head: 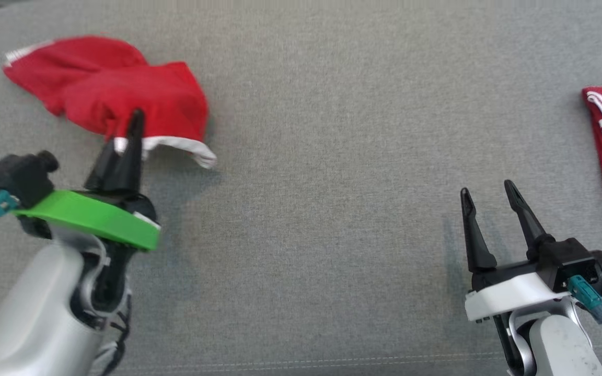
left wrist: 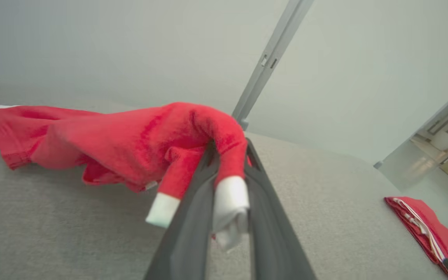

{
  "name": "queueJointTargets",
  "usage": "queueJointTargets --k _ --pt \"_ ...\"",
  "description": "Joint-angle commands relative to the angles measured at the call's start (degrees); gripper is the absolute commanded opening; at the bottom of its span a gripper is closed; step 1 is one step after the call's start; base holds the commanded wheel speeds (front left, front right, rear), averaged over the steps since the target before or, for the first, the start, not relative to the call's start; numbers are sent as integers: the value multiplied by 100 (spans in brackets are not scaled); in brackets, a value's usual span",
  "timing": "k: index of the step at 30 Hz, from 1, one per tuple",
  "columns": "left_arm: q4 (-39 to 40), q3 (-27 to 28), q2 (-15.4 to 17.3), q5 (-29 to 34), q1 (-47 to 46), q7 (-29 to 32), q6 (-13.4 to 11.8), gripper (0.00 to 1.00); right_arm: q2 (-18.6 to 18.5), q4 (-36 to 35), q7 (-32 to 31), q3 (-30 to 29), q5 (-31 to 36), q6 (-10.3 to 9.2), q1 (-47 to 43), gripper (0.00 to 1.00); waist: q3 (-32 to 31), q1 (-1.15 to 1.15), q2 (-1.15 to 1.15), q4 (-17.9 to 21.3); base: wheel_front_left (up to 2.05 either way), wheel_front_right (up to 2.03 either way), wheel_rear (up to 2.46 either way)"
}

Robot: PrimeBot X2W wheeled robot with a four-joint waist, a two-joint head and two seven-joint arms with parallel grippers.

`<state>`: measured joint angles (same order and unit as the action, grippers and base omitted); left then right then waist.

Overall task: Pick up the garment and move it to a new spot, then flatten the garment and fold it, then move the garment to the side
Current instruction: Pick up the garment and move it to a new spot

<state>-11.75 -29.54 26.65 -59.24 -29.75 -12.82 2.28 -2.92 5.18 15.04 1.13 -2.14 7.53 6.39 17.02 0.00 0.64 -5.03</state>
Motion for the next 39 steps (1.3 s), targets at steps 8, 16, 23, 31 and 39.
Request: queueJointTargets --k 8,16,23,31,39 --pt "2073 -714 -355 355 286 592 -627 0 -2 13 16 -124 -182 -9 -310 100 -806 0 -64 798 0 0 0" --pt "2445 -1025 -704 397 105 938 -998 0 -1 52 17 -126 -315 -9 -279 100 -685 0 -64 1193 0 0 0" --pt "245 -1289 -1014 543 25 669 -758 0 -3 146 17 33 -397 -9 -156 100 -526 0 -64 1501 0 0 0" --pt "-2104 -1586 -1440 829 -263 114 -65 0 1 291 17 93 -420 -8 -192 100 -556 0 -64 1716 0 0 0" --pt "-2791 -1408 -1597 1093 -340 -217 158 100 -1 366 17 -16 -428 -9 -319 100 -746 0 -64 1669 0 0 0"
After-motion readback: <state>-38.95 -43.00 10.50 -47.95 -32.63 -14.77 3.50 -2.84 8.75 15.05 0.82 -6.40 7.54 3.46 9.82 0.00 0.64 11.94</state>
